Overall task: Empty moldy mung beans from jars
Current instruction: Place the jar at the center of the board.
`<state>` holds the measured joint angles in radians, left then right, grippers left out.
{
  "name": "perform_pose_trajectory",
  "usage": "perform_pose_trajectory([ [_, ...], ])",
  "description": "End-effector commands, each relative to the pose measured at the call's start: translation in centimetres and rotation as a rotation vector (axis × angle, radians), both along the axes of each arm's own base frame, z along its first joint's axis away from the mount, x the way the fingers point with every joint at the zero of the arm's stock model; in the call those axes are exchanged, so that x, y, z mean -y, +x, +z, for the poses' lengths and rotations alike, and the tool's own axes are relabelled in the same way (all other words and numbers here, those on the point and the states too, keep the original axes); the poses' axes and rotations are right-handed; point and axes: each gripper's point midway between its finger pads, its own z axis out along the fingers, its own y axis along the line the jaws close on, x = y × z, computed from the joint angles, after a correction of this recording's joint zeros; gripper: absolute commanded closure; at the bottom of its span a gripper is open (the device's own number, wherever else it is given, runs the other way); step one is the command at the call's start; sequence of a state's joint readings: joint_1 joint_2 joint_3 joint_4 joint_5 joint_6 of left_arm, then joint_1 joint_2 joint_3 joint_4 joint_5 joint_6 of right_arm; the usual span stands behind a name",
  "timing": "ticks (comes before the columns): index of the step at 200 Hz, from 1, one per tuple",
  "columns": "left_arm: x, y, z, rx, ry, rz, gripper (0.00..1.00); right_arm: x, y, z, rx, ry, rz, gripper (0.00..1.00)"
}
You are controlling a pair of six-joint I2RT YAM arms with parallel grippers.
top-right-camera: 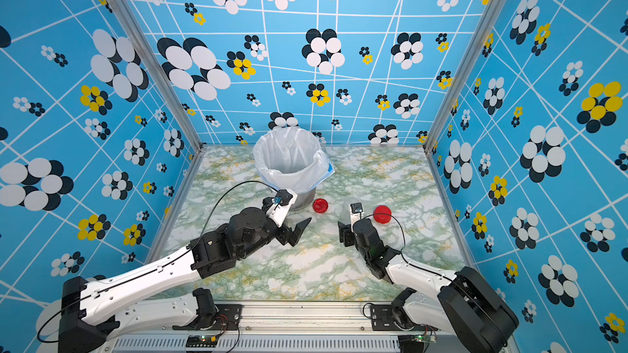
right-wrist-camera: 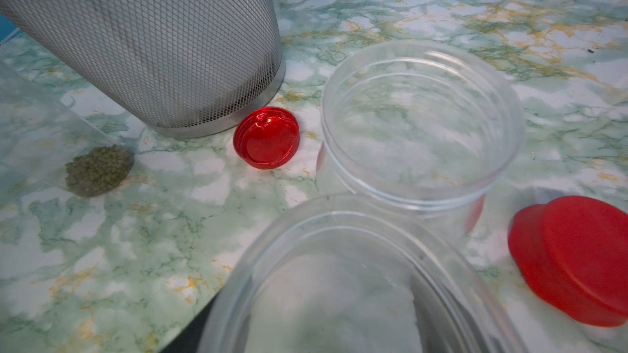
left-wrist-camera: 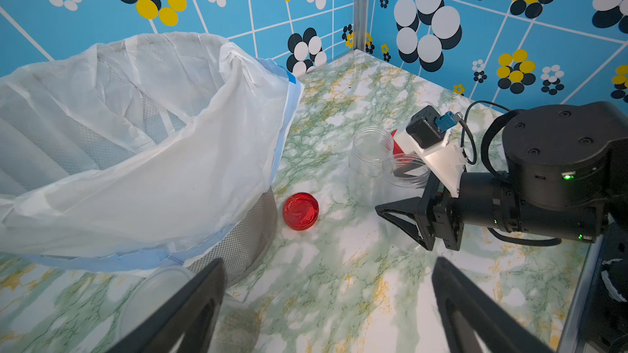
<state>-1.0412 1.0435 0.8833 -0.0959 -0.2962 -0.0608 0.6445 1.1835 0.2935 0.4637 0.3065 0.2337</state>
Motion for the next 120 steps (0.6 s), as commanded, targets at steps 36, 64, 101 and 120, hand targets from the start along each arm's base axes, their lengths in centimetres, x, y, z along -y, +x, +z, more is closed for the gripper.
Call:
perform_pose_trajectory([
  [36, -0.4, -0.1, 0.5, 0.022, -0.04, 0.006, 0.04, 0.6, 0.5, -0.5, 0.026, -0.05, -0.037, 0.27],
  [64, -0.6, -0.2, 0.4, 0.017, -0.036, 0.004, 0.04, 0.2, 0.1, -0.4, 0.015, -0.038, -0.008, 0.2],
  [101, -1.2, -0.4, 0.4, 0.016, -0.025, 0.009, 0.04, -0.4, -0.4, 0.2, 0.01, -0.028, 0.033, 0.12],
  [120, -1.4, -0.5, 0.1, 0.011, -0.02, 0.014, 0.04, -0.6, -0.8, 0.9, 0.024, -0.035, 0.052, 0.09],
])
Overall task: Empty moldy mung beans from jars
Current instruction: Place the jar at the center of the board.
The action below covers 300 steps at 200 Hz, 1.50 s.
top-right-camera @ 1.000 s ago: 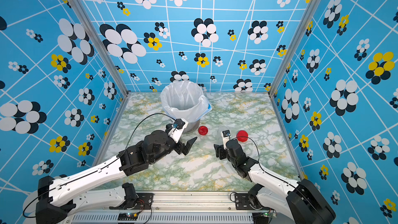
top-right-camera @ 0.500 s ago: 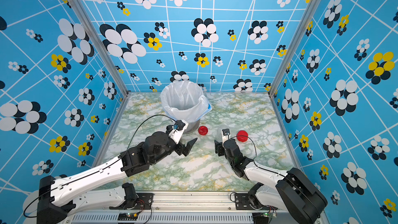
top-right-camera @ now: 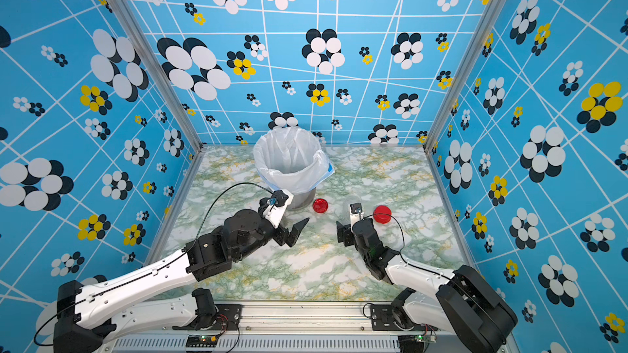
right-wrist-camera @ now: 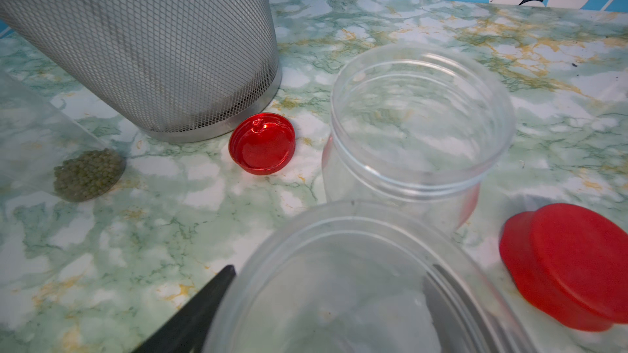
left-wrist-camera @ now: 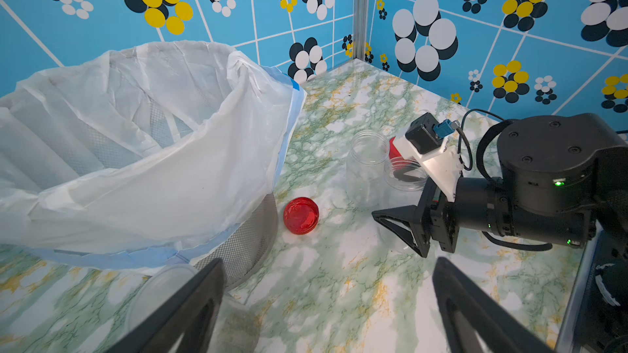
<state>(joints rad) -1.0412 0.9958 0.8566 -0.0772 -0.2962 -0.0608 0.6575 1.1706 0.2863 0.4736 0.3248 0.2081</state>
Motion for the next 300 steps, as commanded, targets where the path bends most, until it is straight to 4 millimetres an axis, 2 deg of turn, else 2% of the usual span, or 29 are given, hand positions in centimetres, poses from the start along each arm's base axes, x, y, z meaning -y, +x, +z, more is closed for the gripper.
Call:
perform_pose_trajectory([
  [1, -0.7, -0.1, -0.7, -0.009, 0.015, 0.013, 0.04, -0.5, -0.7, 0.7, 0.001, -0.016, 0.044, 0.09],
  [37, -1.0, -0.2, -1.2, -0.02, 0.025, 0.02, 0.04, -0.7, -1.4, 2.6, 0.032, 0.007, 0.074, 0.05],
  [85, -1.1, 0.0, -1.2, -0.013, 0.035, 0.03, 0.03, -1.0, -2.2, 5.6, 0.051, 0.033, 0.118, 0.05],
  [107, -1.2, -0.1, -1.2, -0.027, 0.034, 0.028, 0.03, -1.5, -2.4, 7.8, 0.071, 0.046, 0.147, 0.05],
  [135, -2.2, -0.4, -1.7, -0.058, 0.045, 0.052, 0.03, -2.6, -2.4, 11.9, 0.103, 0.077, 0.201, 0.05],
  [160, -4.2, -0.2, -3.6, -0.071, 0.104, 0.124, 0.03, -4.9, -2.4, 14.9, 0.107, 0.093, 0.293, 0.08],
  [195, -6.7, -1.0, -4.7, -0.07, 0.081, 0.168, 0.02, -9.9, -3.6, 17.8, 0.127, 0.066, 0.457, 0.08],
  [222, -9.7, -1.2, -6.9, -0.079, 0.048, 0.272, 0.01, -13.2, -4.2, 19.0, 0.129, 0.113, 0.529, 0.08],
  [246, -10.3, -1.5, -9.1, -0.096, 0.024, 0.273, 0.0, -14.9, -3.9, 19.1, 0.117, 0.186, 0.546, 0.07],
  [265, -10.5, -1.1, -10.5, -0.106, 0.013, 0.274, 0.0, -16.1, -3.6, 18.4, 0.088, 0.203, 0.564, 0.07],
  [280, -10.2, -0.6, -11.6, -0.113, -0.004, 0.25, 0.0, -16.5, -3.2, 18.2, 0.077, 0.229, 0.55, 0.07],
  [286, -10.3, -0.3, -12.6, -0.127, -0.005, 0.25, 0.0, -16.3, -3.0, 18.4, 0.087, 0.245, 0.532, 0.07],
  [300, -10.3, 0.6, -13.3, -0.14, -0.066, 0.243, 0.0, -15.8, -3.2, 19.5, 0.115, 0.271, 0.521, 0.06],
])
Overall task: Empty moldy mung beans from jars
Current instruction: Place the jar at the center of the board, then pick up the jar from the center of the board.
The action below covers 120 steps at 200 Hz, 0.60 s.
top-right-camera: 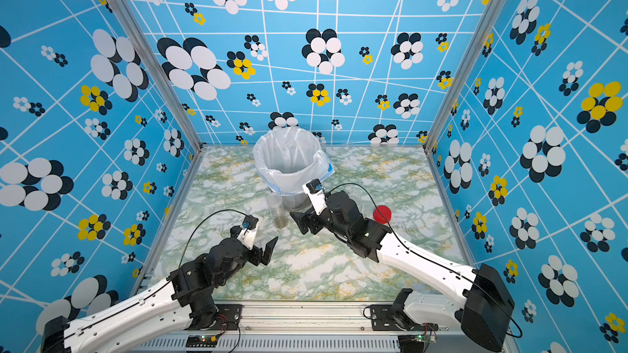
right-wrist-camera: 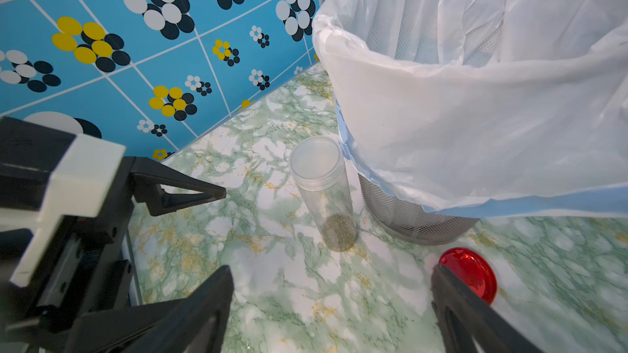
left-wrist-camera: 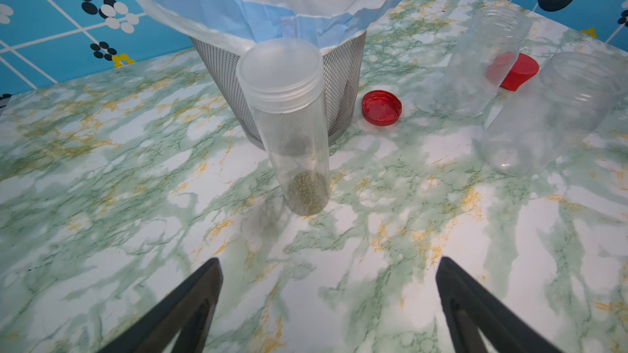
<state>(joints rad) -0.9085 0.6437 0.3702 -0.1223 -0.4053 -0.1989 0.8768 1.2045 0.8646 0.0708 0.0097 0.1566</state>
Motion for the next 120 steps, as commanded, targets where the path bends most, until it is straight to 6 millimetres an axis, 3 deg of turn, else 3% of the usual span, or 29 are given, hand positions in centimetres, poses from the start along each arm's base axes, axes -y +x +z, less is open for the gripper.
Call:
perform_pose_trajectory([
  [1, 0.9, 1.2, 0.0, 0.017, -0.137, -0.028, 0.0, -0.2, -0.1, 3.9, 0.047, 0.134, -0.007, 0.06],
  [16, 1.1, 1.5, -0.4, 0.037, -0.203, -0.054, 0.04, 0.3, -0.6, 5.3, 0.061, 0.165, -0.006, 0.06],
  [50, 2.3, 1.9, -1.4, 0.053, -0.204, -0.113, 0.04, 2.0, -1.7, 7.4, 0.08, 0.231, -0.027, 0.05],
  [120, 3.0, 4.4, -1.2, 0.196, -0.158, -0.099, 0.01, 4.5, -2.3, 6.4, 0.079, 0.195, -0.088, 0.03],
])
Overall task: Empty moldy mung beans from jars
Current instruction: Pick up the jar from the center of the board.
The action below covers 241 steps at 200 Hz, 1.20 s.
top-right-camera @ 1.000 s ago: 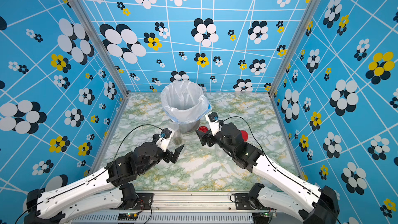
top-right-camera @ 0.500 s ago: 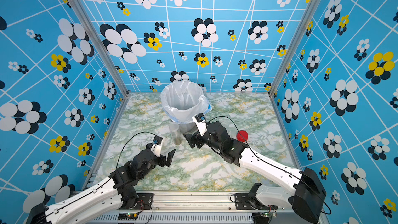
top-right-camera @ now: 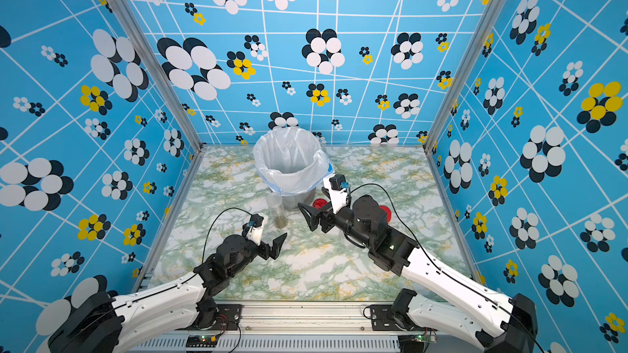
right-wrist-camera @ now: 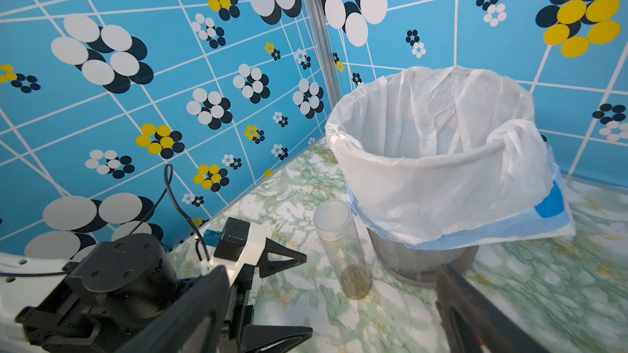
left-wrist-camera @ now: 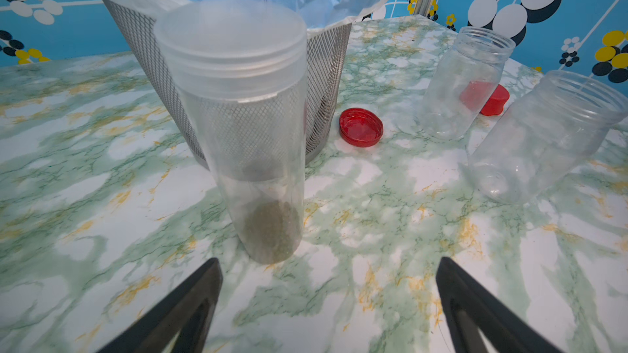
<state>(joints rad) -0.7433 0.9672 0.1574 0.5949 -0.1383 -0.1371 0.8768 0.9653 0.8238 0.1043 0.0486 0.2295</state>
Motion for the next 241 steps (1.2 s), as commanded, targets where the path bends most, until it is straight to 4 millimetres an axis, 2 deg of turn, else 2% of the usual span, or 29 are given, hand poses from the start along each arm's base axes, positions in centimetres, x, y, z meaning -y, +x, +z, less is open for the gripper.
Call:
perform_pose_trajectory([
  [1, 0.1, 1.3, 2.2, 0.12, -0.015, 0.017, 0.0, 0.9, -0.2, -1.2, -0.027, -0.022, -0.032, 0.03],
  [52, -1.2, 3.6, 2.7, 0.183, -0.05, 0.087, 0.0, 2.4, -0.6, -1.5, -0.01, -0.049, -0.061, 0.02],
  [74, -0.9, 4.5, 2.8, 0.188, -0.063, 0.067, 0.01, 2.9, -0.3, -2.3, -0.019, -0.077, -0.084, 0.02],
  [124, -0.6, 6.7, 2.4, 0.214, -0.085, 0.064, 0.0, 3.5, -0.1, -2.3, -0.008, -0.078, -0.1, 0.02],
  [180, 1.0, 8.7, 1.1, 0.212, -0.109, 0.031, 0.03, 3.7, 0.6, -2.5, -0.016, -0.106, -0.109, 0.02],
  [194, 0.8, 9.0, 1.2, 0.219, -0.101, 0.046, 0.08, 3.8, 0.7, -2.4, -0.015, -0.106, -0.111, 0.02],
  [219, 0.3, 8.8, 1.8, 0.245, -0.091, 0.065, 0.25, 4.0, 0.8, -2.6, -0.019, -0.109, -0.118, 0.03],
  [241, 0.1, 8.6, 1.4, 0.245, -0.071, 0.057, 0.37, 4.0, 1.0, -3.2, -0.028, -0.111, -0.124, 0.03],
])
